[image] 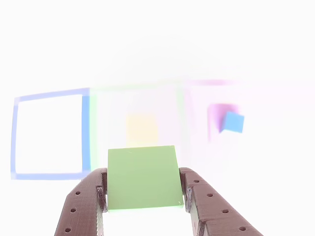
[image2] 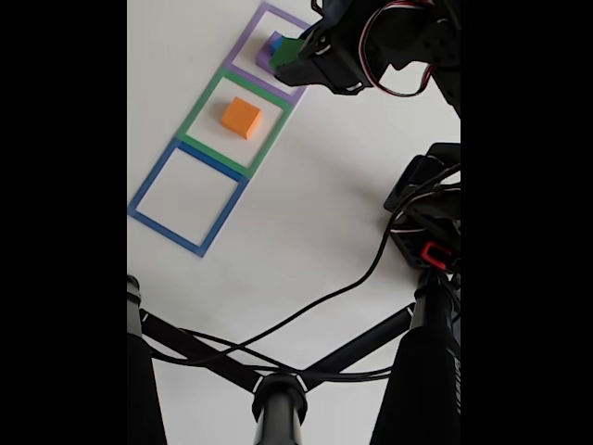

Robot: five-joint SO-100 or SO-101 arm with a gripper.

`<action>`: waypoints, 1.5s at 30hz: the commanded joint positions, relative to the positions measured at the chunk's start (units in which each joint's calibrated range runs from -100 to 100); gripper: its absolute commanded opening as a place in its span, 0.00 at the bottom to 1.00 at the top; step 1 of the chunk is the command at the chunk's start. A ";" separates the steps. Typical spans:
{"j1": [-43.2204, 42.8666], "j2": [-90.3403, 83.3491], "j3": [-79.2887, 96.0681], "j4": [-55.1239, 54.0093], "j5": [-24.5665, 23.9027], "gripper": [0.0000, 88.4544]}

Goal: Tower of hanoi

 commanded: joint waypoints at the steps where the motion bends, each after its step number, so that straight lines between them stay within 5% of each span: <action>1: 2.18 -4.73 15.67 -15.45 0.00 0.08; 20: -0.03 3.67 66.58 -86.46 0.00 0.08; 45: -2.52 25.14 72.85 -117.23 0.00 0.09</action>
